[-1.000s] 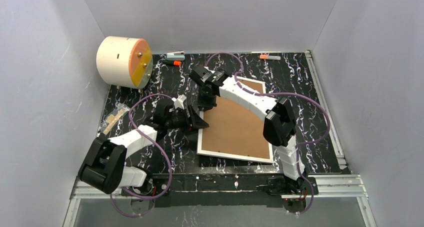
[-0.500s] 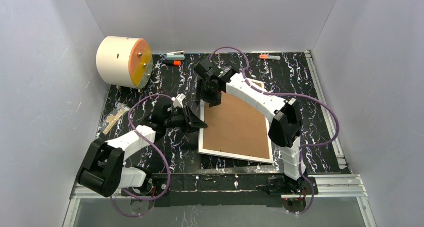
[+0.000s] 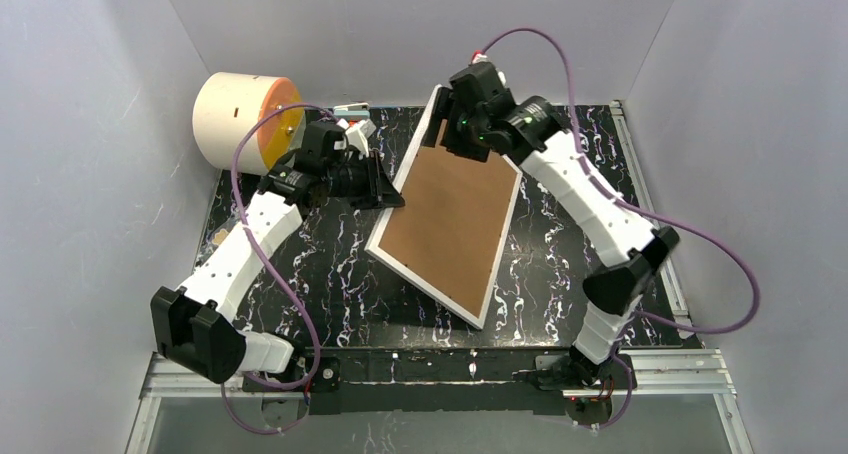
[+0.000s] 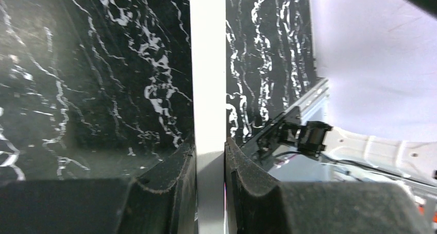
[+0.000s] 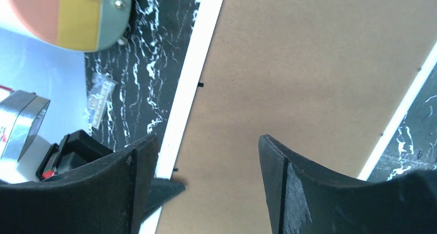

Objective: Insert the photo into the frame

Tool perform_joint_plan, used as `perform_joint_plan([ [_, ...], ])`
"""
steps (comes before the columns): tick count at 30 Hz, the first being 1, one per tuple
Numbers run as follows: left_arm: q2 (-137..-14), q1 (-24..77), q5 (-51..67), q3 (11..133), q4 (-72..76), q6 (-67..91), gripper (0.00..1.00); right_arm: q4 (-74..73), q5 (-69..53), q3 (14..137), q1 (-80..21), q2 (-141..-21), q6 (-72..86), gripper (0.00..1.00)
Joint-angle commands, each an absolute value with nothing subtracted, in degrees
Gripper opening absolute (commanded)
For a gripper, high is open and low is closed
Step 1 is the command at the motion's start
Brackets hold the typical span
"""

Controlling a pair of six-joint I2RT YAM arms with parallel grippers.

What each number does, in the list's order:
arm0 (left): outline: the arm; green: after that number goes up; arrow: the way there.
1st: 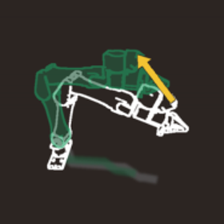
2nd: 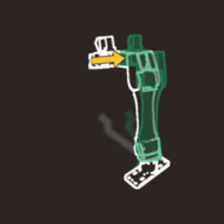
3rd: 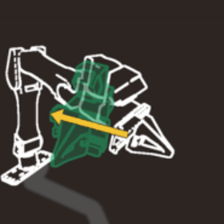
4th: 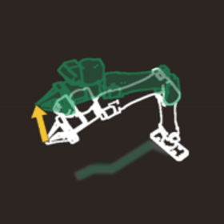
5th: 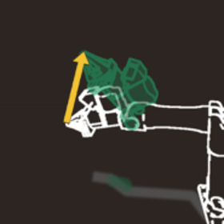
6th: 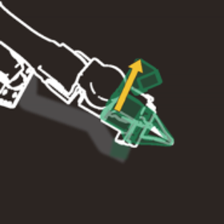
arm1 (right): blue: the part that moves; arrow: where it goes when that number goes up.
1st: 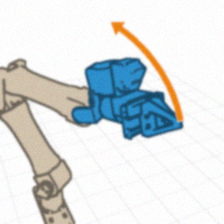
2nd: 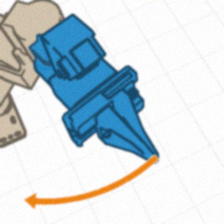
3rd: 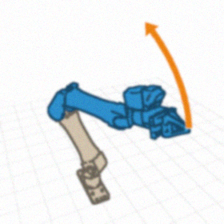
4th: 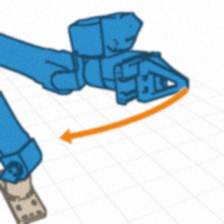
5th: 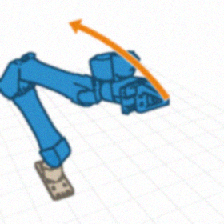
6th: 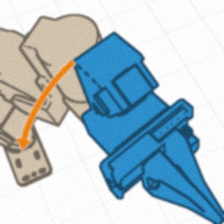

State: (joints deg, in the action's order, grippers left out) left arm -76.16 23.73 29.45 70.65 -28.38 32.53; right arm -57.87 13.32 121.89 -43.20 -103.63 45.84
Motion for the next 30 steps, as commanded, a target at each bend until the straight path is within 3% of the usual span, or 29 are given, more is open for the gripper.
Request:
perform_joint_plan([
  [1,-76.56,23.43,19.04,78.67,-37.15,19.25,0.0,-49.12,13.29,117.76,-42.04,-96.47,43.35,0.8],
  [12,-83.12,23.38,4.81,97.75,-45.5,8.22,0.0,-48.81,9.18,121.36,-40.82,-100.49,42.51,0.83],
  [23,-82.44,23.51,10.8,103.17,-45.53,8.52,0.0,-40.97,-3.75,118.53,-35.84,-99.57,49.14,0.85],
  [30,-81.54,24.92,14.61,101.25,-45.1,8.48,0.0,-43.38,-9.89,126.23,-35.25,-107.13,52.25,0.87],
])
